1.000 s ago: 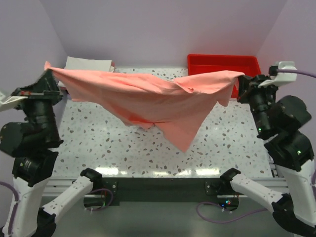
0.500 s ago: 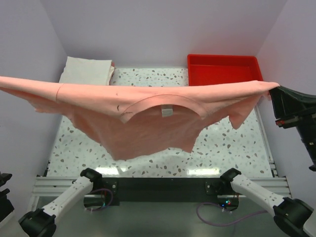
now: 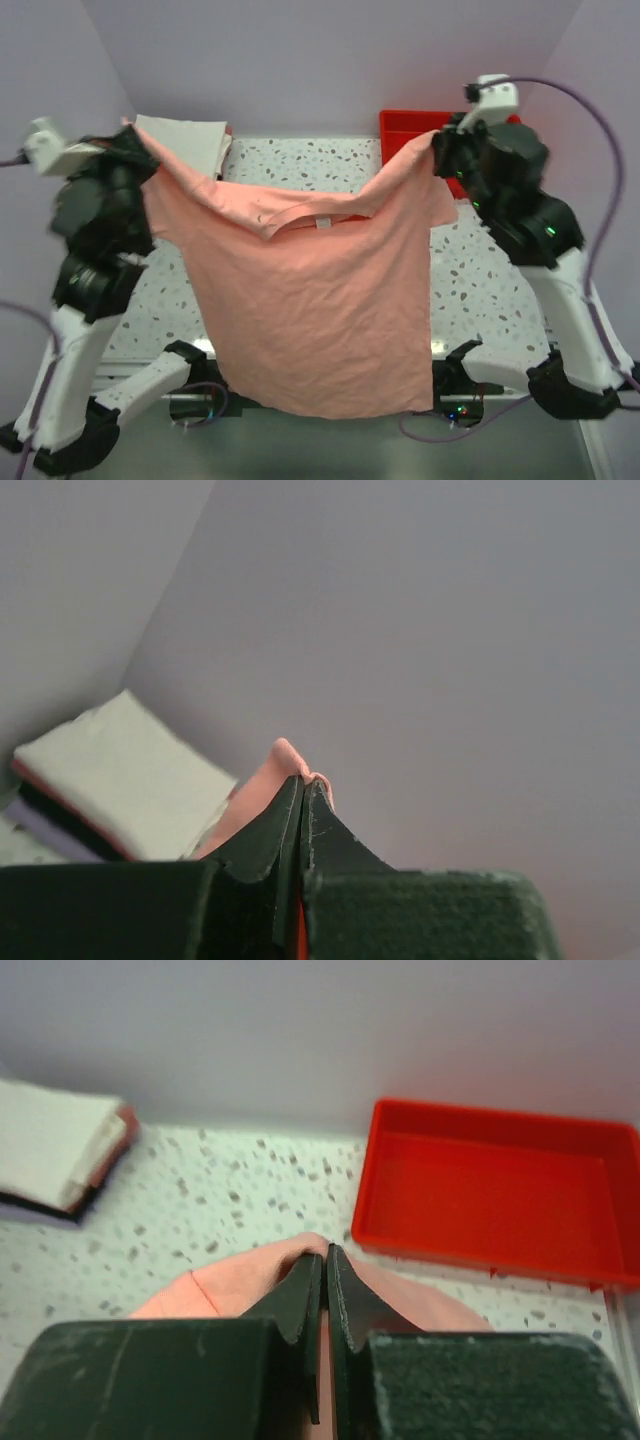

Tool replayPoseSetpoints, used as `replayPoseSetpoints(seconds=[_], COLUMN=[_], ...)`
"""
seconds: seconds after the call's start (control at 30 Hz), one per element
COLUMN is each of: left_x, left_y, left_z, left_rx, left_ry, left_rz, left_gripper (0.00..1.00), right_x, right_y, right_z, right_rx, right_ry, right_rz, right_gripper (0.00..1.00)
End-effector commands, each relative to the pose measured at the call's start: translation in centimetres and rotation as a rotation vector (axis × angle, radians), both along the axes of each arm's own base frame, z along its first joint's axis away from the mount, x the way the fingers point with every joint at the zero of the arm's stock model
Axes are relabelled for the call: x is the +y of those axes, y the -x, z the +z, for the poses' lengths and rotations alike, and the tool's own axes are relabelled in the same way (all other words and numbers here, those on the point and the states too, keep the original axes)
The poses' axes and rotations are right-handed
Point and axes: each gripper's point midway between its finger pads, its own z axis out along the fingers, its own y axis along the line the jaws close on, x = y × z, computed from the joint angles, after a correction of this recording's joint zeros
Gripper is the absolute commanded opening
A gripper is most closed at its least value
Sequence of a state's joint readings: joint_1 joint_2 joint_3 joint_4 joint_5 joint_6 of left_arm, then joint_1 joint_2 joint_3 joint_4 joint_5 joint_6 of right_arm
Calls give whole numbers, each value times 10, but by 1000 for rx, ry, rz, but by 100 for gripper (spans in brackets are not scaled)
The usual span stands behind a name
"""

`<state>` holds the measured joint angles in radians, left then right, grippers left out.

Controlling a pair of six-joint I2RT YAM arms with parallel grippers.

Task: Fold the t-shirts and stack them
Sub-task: Flatten the tshirt out

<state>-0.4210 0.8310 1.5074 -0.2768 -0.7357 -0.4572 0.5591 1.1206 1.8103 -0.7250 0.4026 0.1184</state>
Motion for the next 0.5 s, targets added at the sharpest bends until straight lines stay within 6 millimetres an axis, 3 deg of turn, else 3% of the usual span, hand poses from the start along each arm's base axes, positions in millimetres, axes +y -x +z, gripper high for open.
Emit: replayPoseSetpoints(seconds=[0.0, 0.03, 0.07, 0.1, 0.13, 0.17, 0.2, 0.23, 0.27, 0.3, 0.4, 0.47], left_x=[-11, -11, -14, -11, -13, -11, -7, 1, 5, 9, 10, -3], left_y=[-93, -103, -113, -126, -130, -132, -134, -133, -133, -130, -132, -139], left_z=[-150, -182, -206, -254, -278, -299, -330, -345, -352, -364, -363, -361], left_rx=[429, 515, 563, 676, 736, 782, 865, 913, 942, 993, 995, 970], left_ry=[-43, -49, -37, -58, -59, -51, -67, -63, -64, -71, -59, -48], left_rz=[196, 195, 177, 183, 159, 165, 177, 192, 201, 220, 227, 142], left_gripper=[0, 0, 2, 11, 40, 62, 82, 100, 100, 100, 100, 100], right_x=[25, 37, 44, 52, 60, 61, 62, 63, 61, 61, 59, 60], right_y=[-77, -98, -112, -121, -139, -145, -152, -159, -159, -161, -159, -152], right_z=[-101, -136, -153, -179, -216, -234, -250, -276, -289, -292, -301, -292], right_rx=[218, 296, 322, 379, 449, 489, 525, 582, 620, 630, 646, 625], right_ry=[127, 132, 124, 120, 149, 164, 187, 224, 249, 259, 258, 216], right_rz=[-64, -52, -35, 16, 22, 20, 20, 9, 4, 3, -9, 1], right_gripper=[0, 0, 3, 6, 8, 11, 32, 44, 59, 99, 99, 99])
